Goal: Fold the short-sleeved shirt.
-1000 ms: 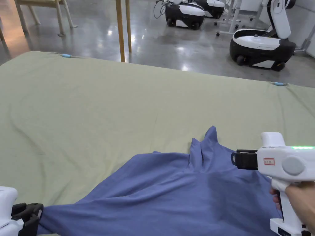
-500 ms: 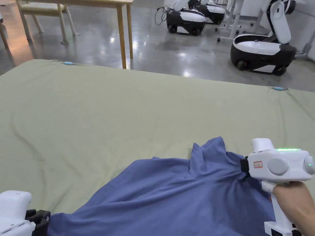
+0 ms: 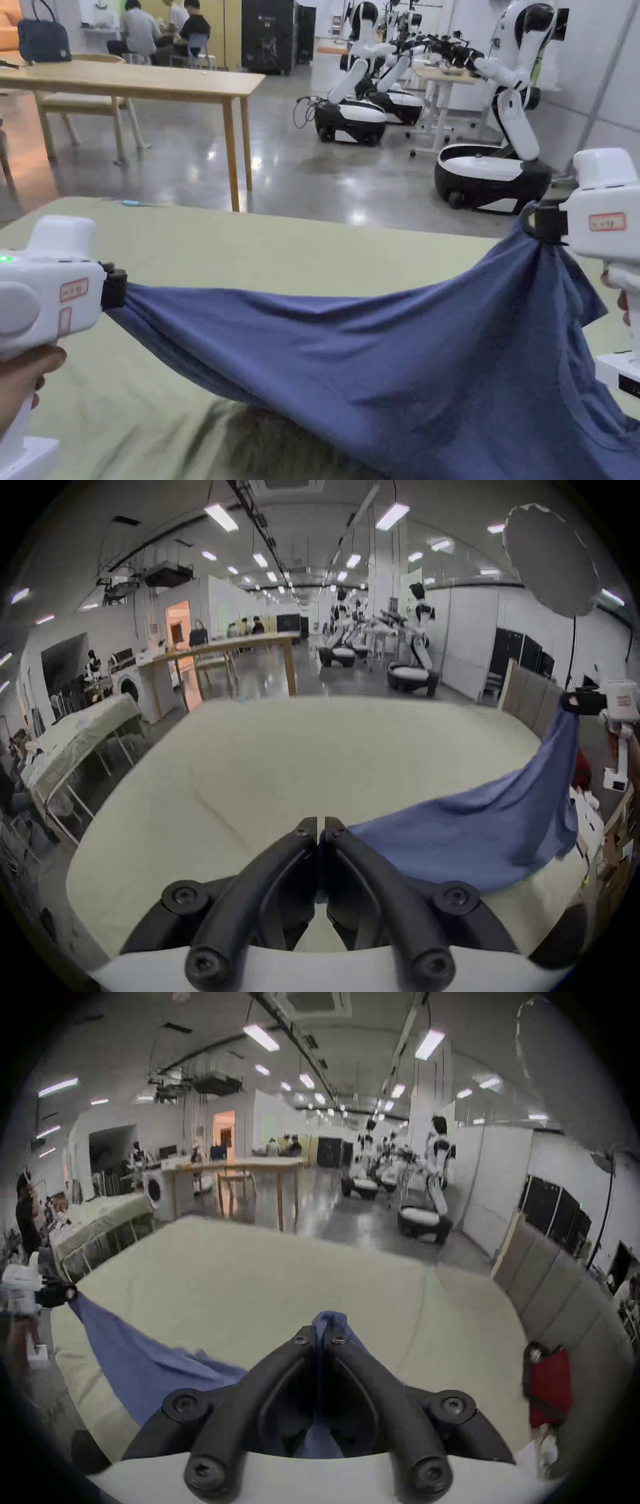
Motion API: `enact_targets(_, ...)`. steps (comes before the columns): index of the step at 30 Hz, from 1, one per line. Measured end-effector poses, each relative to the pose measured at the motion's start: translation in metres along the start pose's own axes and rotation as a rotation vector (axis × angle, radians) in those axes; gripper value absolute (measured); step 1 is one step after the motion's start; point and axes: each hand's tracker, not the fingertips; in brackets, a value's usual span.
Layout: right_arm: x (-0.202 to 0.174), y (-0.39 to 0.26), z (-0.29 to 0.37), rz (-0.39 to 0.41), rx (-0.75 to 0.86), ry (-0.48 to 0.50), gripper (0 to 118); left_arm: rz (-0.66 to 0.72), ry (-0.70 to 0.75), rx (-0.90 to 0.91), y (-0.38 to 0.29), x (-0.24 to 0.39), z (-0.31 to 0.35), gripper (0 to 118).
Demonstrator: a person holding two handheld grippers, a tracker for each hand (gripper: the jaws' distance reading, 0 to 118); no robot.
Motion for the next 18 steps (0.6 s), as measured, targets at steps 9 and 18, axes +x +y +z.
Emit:
enact_targets(9,0.063,0.122,0.039,-0.075,0.206,-0.094,4,-0.078,0.077,0.198,0.163,0.002,-0.004,1)
enact_targets(18,0.076,0.189,0.045,-0.127,0.346,-0.108,4,-0.133,0.194,0.364,0.275,0.013,0.017,1)
